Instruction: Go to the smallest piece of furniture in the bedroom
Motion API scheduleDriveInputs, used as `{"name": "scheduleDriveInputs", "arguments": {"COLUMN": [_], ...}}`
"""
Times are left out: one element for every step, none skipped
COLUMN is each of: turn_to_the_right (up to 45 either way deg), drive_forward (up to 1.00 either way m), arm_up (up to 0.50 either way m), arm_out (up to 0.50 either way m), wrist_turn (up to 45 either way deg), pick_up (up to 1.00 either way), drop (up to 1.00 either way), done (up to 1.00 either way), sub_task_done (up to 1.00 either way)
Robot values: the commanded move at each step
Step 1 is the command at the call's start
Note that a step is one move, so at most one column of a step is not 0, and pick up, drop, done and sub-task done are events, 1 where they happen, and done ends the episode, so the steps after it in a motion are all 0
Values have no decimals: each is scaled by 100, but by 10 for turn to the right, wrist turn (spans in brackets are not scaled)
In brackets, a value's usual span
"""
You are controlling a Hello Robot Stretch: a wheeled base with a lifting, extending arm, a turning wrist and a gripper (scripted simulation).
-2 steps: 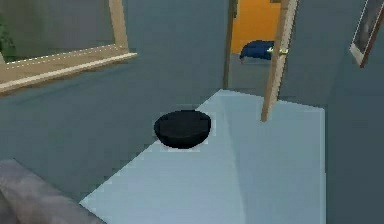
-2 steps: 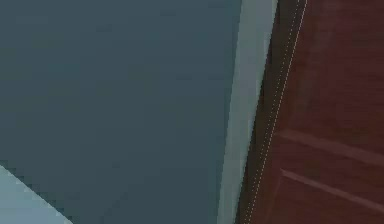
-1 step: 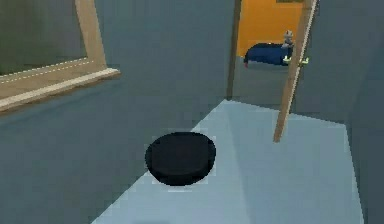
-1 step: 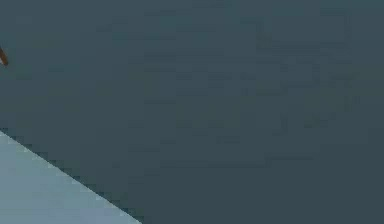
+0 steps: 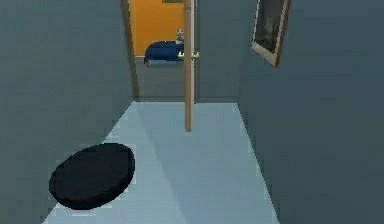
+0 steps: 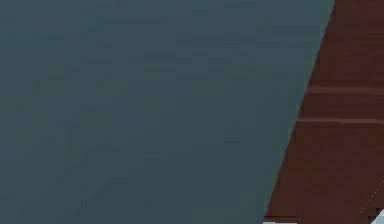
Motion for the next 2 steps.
{"name": "scheduleDriveInputs", "arguments": {"turn_to_the_right": [0, 30], "drive_forward": [100, 0], "arm_up": [0, 0], "arm_out": [0, 0], "wrist_turn": [0, 0], "pick_up": [0, 0], "drop": [0, 0], "done": [0, 0], "sub_task_done": [0, 0]}}
